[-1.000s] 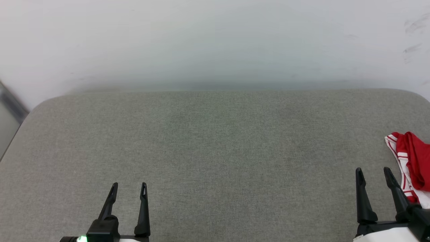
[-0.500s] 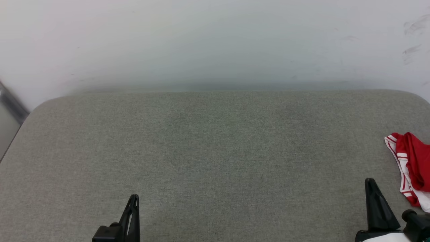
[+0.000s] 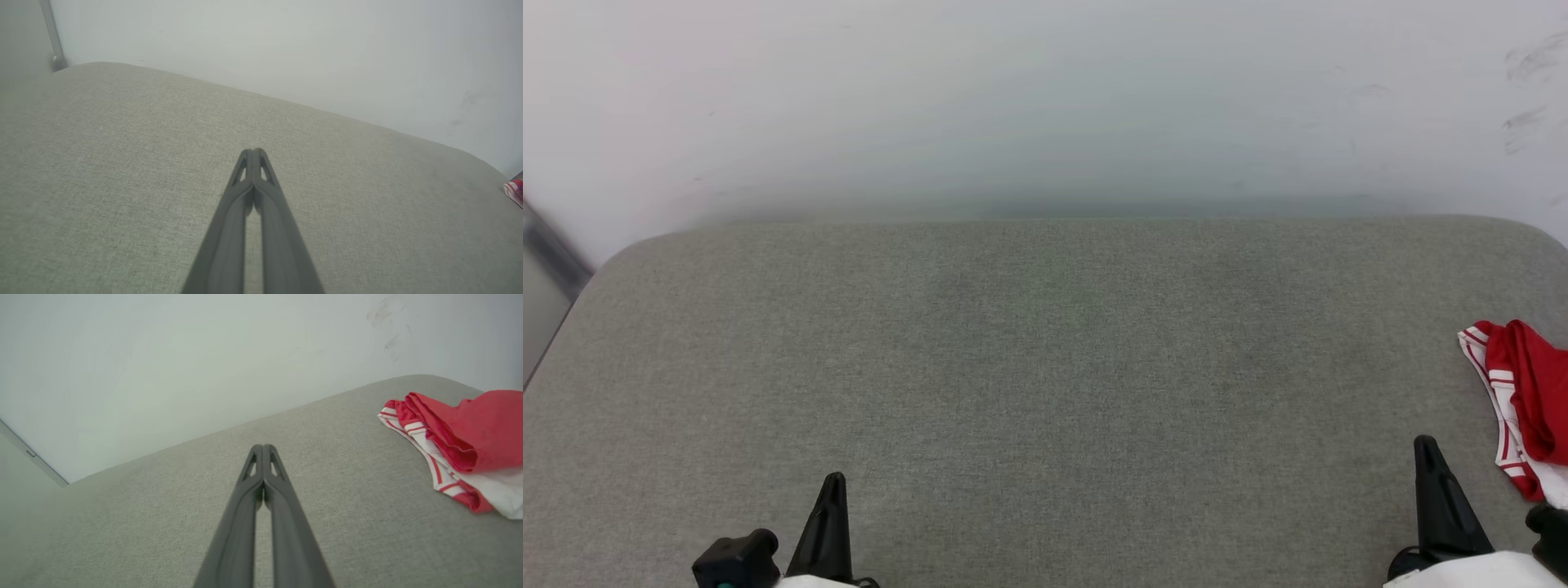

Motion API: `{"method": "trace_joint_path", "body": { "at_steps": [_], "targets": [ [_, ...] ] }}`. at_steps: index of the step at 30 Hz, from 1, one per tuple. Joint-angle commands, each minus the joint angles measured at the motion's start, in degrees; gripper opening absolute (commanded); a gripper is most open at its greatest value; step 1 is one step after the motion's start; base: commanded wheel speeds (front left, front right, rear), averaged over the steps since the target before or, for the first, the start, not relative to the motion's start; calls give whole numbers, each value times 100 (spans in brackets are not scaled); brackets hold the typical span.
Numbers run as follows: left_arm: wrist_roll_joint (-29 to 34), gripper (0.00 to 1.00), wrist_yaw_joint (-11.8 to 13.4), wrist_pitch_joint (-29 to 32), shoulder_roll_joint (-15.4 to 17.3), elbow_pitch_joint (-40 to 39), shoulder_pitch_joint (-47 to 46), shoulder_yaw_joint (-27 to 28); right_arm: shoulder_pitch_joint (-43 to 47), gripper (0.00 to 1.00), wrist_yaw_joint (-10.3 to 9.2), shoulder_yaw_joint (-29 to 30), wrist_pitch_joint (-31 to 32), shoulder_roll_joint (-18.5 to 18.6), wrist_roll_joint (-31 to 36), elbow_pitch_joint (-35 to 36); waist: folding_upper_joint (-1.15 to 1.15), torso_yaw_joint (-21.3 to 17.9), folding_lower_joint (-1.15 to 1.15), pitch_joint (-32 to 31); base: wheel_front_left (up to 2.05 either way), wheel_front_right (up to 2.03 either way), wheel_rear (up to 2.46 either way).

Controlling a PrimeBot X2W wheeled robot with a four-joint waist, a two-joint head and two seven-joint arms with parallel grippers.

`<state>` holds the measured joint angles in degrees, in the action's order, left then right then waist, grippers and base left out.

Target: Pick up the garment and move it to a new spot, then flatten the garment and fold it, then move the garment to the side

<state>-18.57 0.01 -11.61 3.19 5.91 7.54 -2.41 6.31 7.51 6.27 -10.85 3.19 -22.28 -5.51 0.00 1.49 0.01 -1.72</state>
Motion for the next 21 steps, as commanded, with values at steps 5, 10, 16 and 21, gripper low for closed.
{"method": "trace_joint_path", "body": {
  "at_steps": [5, 10, 16, 21],
  "targets": [
    [-942, 0, -104, 189, 59, 45, -305, 89, -305, 0, -1, 8, 196, -7, -866, -21, 0, -10, -1, 13, 0, 0, 0],
    [-1445, 0, -154, 294, 69, 108, -391, 129, -386, 0, -1, 9, 311, -9, -1330, -81, 0, -17, -1, 21, 0, 0, 0],
    [-1919, 0, -201, 396, 78, 156, -468, 171, -450, 0, -1, 11, 422, -11, -1768, -140, 0, -23, -1, 30, 0, 0, 0],
    [-2365, 0, -245, 493, 86, 199, -546, 210, -523, 0, -1, 12, 527, -13, -2181, -194, 0, -30, -1, 39, 0, 0, 0]
  ]
}}
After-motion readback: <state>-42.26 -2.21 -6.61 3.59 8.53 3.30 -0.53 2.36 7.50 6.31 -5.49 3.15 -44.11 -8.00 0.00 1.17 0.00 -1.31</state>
